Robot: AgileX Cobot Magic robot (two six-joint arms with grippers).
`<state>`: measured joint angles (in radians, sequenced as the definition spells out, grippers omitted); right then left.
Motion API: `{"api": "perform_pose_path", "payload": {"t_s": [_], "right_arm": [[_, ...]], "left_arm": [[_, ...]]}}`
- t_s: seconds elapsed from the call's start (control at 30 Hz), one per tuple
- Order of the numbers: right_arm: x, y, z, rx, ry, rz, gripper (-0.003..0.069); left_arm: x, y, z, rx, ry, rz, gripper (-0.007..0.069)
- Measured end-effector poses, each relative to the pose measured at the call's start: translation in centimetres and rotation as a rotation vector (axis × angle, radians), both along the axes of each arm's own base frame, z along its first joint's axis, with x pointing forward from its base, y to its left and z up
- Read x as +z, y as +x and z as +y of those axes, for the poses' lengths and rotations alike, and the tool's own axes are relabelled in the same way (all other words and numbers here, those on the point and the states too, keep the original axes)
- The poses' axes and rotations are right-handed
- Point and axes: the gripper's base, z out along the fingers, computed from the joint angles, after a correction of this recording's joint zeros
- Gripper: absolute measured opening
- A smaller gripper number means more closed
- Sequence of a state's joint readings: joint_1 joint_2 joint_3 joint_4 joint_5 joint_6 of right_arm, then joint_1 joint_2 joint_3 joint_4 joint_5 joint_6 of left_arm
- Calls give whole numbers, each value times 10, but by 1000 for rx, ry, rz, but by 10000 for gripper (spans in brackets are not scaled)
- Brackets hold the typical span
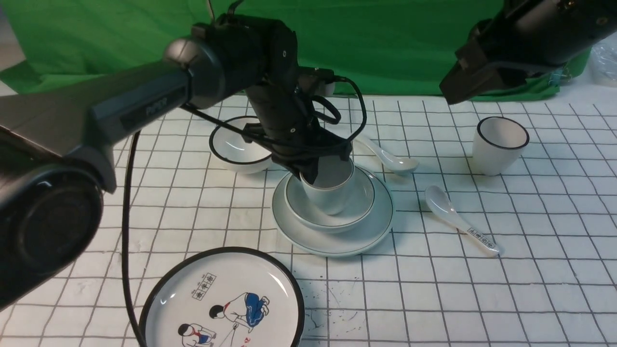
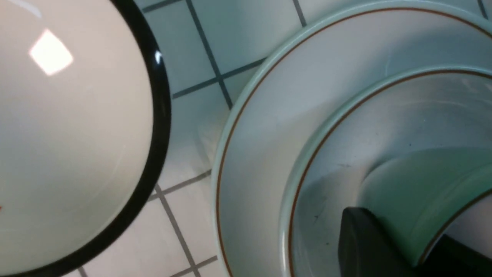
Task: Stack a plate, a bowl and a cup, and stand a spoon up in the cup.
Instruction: Use the left arm to put the blue teacup into the blue rice bowl in the middle
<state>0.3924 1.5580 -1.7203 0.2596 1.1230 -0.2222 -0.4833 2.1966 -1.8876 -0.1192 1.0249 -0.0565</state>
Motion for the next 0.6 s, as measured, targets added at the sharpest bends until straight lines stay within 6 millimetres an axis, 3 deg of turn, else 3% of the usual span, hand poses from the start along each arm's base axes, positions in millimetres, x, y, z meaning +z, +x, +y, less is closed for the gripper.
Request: {"api": "perform_pose_path", "payload": {"t_s": [0.13,0.33,0.4,0.5,0.6], "right_arm": [[0,0,0,0,0,-1,196],[0,6,-7,-49,-65,-60,216],[0,11,-11,-92,-101,-98,235],[-3,30,-16,-155,-176,-208,290],[-9,47,-13,-160,-191,-237,337]], "left_arm": [[-1,0,0,-4,0,-1,65],[11,0,0,-5,-15,-27,249],[26,-1,0,-5,-32,-58,309],[79,-5,3,-8,-87,-167,414],[120,-16,9,-14,-103,-233,429]]}}
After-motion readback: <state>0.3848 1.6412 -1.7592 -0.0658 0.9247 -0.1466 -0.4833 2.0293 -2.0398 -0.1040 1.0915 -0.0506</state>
